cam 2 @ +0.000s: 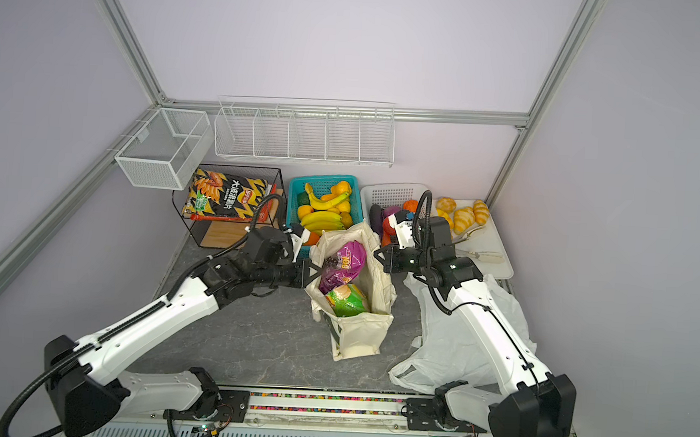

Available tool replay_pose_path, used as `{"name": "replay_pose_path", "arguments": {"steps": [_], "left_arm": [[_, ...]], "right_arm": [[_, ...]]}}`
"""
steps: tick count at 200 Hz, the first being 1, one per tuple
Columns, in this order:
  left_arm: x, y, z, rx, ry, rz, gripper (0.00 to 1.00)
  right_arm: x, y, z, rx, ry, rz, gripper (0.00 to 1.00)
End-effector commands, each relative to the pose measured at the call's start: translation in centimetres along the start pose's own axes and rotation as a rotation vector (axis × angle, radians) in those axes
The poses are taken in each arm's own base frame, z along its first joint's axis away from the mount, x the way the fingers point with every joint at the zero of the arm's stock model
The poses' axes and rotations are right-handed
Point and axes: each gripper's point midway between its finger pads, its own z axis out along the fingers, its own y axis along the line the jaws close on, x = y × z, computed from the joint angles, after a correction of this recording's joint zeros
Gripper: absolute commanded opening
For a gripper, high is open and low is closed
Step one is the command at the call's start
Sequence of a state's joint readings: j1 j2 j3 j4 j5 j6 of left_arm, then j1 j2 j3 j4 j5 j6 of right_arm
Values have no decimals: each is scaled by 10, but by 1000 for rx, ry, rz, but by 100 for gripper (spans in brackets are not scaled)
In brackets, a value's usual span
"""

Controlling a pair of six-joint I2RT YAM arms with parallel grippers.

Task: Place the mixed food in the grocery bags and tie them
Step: 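Grasp the tote's other handle with the left gripper while the right holds its handle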

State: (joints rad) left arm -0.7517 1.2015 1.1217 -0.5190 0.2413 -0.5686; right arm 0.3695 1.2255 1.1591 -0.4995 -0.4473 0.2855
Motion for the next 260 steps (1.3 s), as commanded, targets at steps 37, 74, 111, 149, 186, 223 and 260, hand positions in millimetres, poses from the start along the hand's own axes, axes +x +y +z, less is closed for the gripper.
{"name": "replay_pose_path", "arguments": {"steps": [37,74,111,149,186,223,260], "left_arm": [[-9,-22,-25,99,-15,-5,0],[-17,22,-68,-4,-96,-64,0],[-2,66,-85,-245,-85,-25,0],[-16,99,-115,-405,-183,-40,0],[-36,139,-150,-454,-296,-150,0],[-49,165,-145,-394,-326,-249,0],[-56,180,-127,-385,-305,-259,0]], "right_arm": [[-2,15,-1,38,5,-98,7],[6,39,23,-36,55,-123,7],[9,72,49,-107,85,-183,7],[9,108,76,-169,113,-235,7],[8,130,97,-204,114,-261,7],[-6,134,116,-199,97,-263,7],[-11,129,138,-172,107,-263,7]]}}
